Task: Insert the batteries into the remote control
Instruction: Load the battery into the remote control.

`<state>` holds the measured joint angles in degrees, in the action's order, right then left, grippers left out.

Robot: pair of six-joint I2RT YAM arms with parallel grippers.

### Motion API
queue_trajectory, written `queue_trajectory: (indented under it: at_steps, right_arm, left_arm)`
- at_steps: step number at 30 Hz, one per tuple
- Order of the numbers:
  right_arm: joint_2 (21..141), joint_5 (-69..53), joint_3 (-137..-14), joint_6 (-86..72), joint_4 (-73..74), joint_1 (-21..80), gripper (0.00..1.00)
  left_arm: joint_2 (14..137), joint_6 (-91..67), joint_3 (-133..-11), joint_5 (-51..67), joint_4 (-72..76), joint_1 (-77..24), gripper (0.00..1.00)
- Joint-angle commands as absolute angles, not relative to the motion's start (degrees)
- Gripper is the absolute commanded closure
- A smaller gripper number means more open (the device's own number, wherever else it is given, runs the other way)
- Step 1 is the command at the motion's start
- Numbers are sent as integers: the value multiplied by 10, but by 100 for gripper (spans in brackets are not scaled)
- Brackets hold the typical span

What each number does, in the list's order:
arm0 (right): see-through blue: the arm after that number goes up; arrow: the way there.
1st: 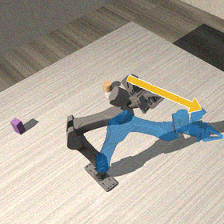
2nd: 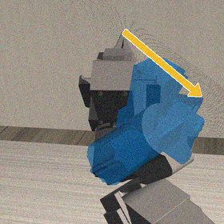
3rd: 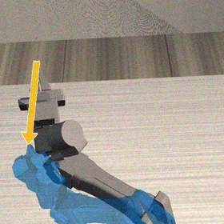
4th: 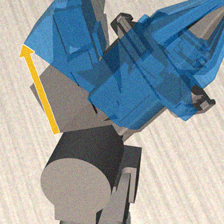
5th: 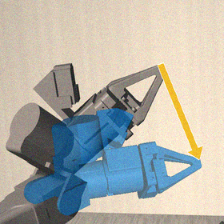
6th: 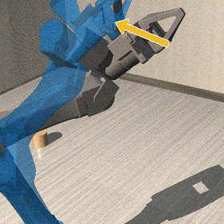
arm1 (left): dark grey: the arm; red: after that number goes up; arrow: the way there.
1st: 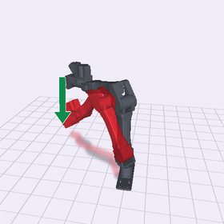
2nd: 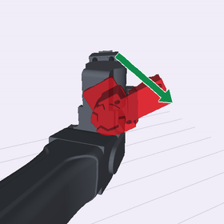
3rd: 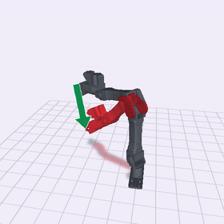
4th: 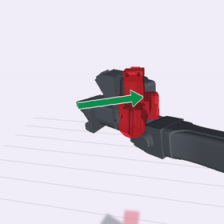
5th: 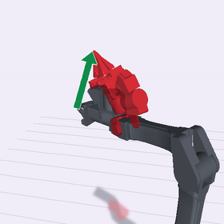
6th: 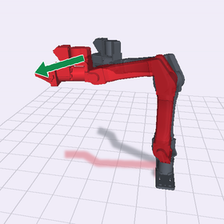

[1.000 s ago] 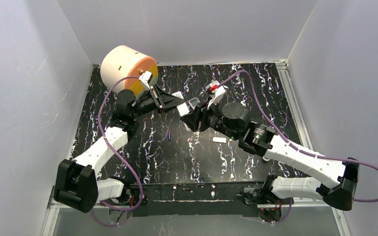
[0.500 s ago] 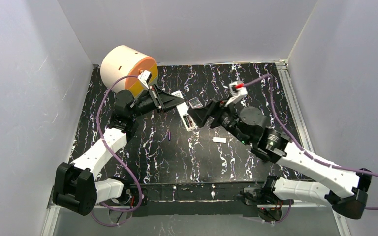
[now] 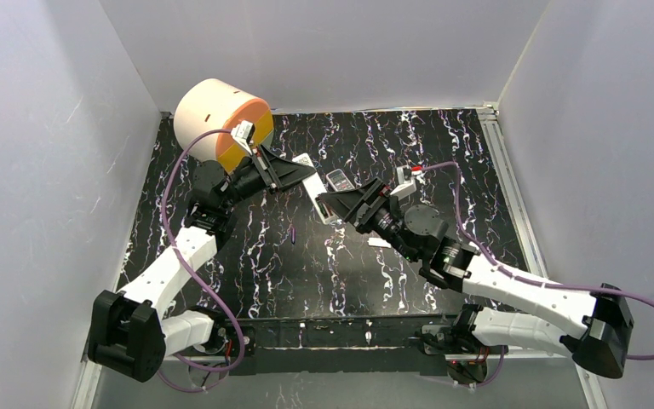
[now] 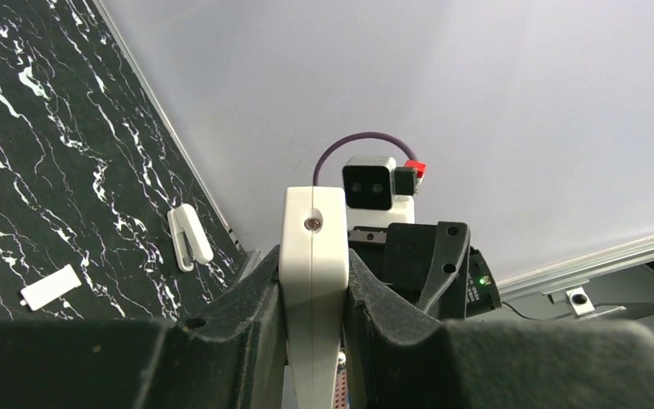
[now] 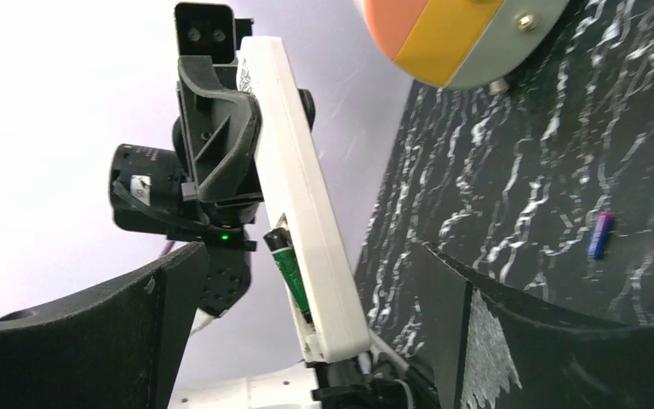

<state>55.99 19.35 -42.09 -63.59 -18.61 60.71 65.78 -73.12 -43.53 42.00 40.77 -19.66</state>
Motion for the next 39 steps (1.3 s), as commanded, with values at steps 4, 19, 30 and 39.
queue_trajectory:
  at_steps: [4, 19, 30, 39]
  right_arm:
    - [597, 149, -427, -729, -327, 606, 1]
    - [625, 144, -433, -782, -322, 606, 27]
    - [632, 146, -460, -791, -263, 603, 41]
    - [638, 136, -458, -795, -252, 602, 54]
  left_arm:
    - [638, -733, -428, 412, 437, -195, 100]
    - [634, -724, -421, 432, 451, -195, 100]
    - [635, -720, -419, 440, 455, -196, 100]
    - [633, -727, -422, 438, 455, -195, 100]
